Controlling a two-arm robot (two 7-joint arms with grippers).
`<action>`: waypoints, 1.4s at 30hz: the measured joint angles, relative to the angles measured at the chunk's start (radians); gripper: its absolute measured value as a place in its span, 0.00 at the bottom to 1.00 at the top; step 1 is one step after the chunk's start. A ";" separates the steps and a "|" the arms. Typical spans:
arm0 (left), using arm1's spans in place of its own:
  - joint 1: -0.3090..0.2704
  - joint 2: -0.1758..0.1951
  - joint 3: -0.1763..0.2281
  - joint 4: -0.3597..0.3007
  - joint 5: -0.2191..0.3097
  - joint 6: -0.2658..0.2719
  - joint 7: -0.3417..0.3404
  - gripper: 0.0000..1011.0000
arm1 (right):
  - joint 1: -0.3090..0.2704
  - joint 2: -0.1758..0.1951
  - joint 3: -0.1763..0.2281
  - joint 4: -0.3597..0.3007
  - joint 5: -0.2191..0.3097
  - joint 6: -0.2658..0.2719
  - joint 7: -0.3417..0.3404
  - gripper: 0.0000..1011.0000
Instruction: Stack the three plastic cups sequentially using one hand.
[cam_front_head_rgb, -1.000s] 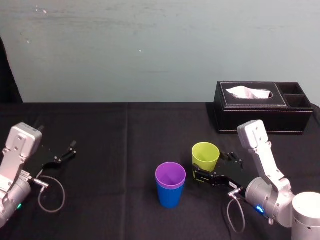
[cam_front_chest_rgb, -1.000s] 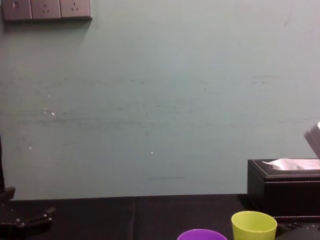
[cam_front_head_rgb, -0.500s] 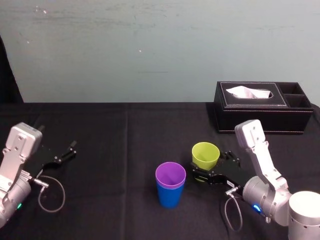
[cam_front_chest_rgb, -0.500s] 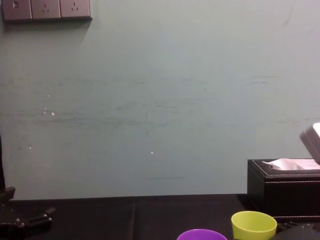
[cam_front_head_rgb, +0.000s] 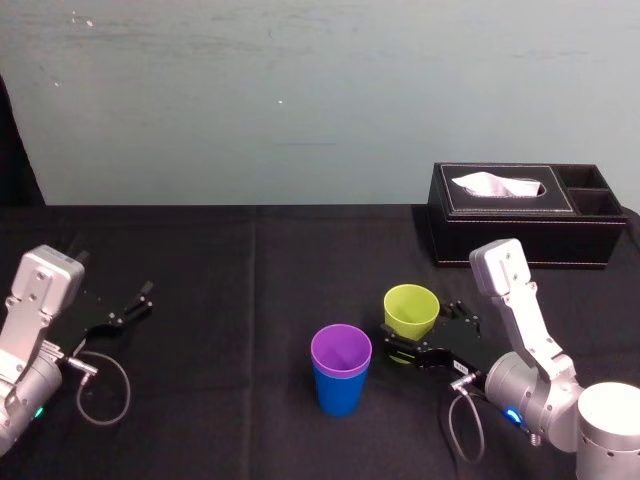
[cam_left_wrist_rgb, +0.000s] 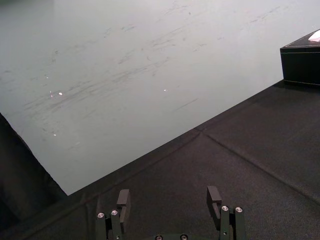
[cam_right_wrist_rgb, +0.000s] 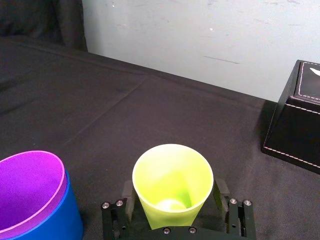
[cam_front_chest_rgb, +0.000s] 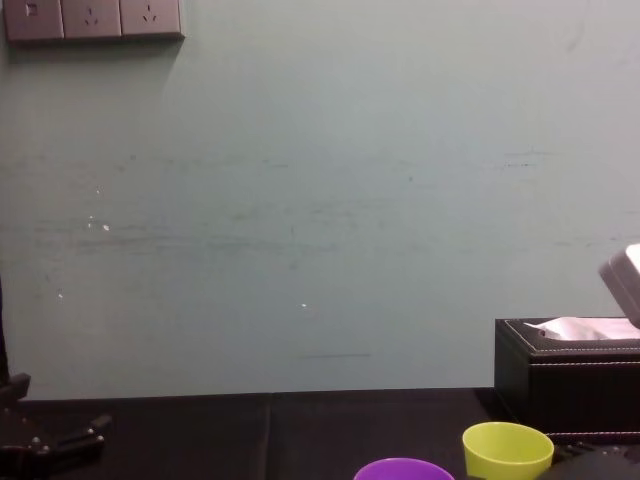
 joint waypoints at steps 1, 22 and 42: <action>0.000 0.000 0.000 0.000 0.000 0.000 0.000 0.99 | 0.000 0.000 0.000 0.000 0.000 0.000 0.000 0.98; 0.000 0.000 0.000 0.000 0.000 0.000 0.000 0.99 | -0.002 0.004 -0.001 -0.012 0.001 0.012 0.003 0.73; 0.000 0.000 0.000 0.000 0.000 0.000 0.000 0.99 | 0.009 0.059 0.001 -0.204 0.012 0.200 0.021 0.73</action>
